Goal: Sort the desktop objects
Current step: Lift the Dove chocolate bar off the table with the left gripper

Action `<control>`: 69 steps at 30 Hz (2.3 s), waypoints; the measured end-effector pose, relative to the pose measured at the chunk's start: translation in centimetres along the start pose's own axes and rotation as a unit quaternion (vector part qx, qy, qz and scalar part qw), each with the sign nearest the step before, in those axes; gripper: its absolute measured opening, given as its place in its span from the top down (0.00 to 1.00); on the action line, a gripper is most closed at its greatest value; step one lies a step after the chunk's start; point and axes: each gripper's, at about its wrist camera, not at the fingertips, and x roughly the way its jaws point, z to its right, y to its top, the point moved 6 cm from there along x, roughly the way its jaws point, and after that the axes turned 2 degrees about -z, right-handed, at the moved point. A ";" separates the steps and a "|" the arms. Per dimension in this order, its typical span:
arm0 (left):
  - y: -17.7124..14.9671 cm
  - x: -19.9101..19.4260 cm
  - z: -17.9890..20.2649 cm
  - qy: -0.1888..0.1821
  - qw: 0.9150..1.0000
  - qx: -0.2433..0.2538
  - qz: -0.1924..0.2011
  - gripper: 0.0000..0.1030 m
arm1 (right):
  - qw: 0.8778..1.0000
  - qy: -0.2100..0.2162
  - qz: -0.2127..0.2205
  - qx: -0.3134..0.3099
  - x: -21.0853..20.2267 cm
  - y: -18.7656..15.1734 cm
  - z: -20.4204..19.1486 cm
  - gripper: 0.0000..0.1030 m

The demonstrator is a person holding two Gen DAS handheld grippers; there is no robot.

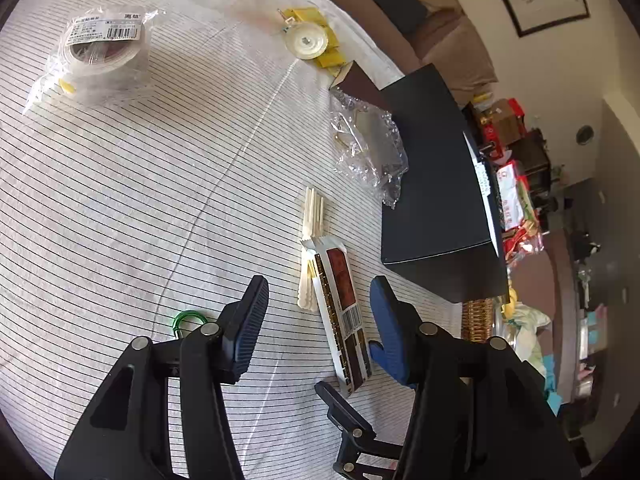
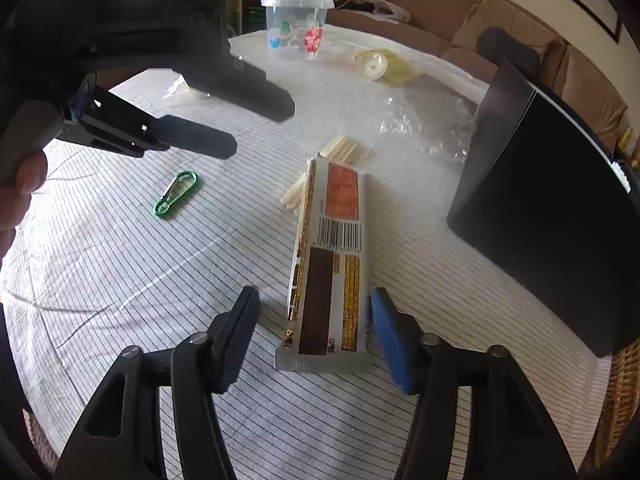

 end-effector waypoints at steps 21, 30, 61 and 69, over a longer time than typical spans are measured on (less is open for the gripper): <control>-2.6 3.1 3.0 -0.008 0.997 0.045 -0.058 0.34 | 0.745 0.446 -0.001 0.496 0.7 -4.0 8.3 0.58; -2.7 3.4 3.2 0.022 0.997 0.056 -0.048 0.19 | 0.904 0.251 0.024 0.345 -3.6 -2.3 9.4 0.33; -3.6 2.7 2.6 0.006 0.996 0.044 -0.071 0.62 | 0.947 0.229 -0.008 0.226 -0.9 -2.7 3.6 0.60; -4.6 3.9 5.1 -0.057 0.994 0.030 -0.092 0.62 | 0.768 0.436 0.007 0.469 0.2 -5.4 7.4 0.60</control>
